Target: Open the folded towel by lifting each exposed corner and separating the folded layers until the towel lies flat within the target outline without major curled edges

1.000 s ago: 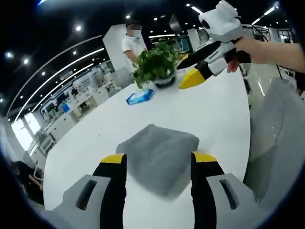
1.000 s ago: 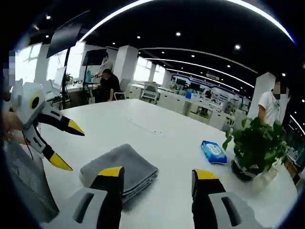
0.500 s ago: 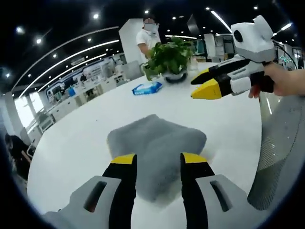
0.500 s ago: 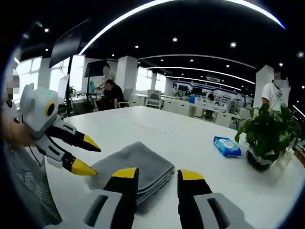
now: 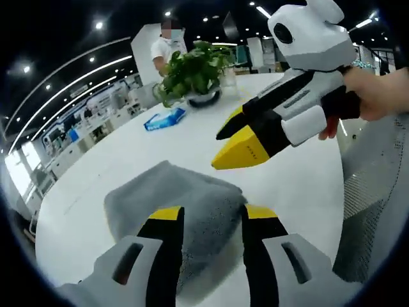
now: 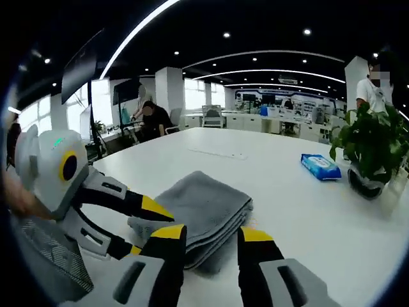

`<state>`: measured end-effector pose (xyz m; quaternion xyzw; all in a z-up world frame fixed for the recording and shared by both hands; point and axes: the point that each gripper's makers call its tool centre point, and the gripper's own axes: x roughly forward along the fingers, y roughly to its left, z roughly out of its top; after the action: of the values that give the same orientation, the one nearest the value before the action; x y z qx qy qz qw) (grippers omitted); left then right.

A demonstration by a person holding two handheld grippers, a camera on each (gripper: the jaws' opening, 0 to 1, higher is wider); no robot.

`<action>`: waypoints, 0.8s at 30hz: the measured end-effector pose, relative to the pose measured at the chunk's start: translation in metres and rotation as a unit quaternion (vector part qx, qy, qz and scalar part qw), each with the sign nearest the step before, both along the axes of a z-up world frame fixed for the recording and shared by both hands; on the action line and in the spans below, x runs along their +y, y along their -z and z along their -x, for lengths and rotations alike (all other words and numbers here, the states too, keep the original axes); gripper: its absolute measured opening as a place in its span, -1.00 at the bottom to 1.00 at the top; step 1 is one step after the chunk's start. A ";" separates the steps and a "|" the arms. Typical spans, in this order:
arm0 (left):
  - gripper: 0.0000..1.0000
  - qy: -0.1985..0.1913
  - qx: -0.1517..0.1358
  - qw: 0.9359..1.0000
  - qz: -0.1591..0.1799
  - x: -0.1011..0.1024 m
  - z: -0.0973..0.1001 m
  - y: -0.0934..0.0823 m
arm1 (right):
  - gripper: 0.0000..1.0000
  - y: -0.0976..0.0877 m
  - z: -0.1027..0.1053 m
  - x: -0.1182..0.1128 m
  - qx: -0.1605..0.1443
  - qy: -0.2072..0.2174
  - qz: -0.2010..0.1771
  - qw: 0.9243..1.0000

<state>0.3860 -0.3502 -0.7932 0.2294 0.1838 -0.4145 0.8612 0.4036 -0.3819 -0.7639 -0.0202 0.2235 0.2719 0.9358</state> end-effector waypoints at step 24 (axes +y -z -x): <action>-0.88 0.049 -0.099 0.993 -0.046 0.000 0.015 -0.026 | -0.44 0.019 0.015 0.002 0.200 0.081 -0.284 0.934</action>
<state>0.3712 -0.3505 -0.7669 0.3172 0.1045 -0.4230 0.8424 0.3883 -0.3799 -0.7833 0.3193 0.3203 0.2453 0.8575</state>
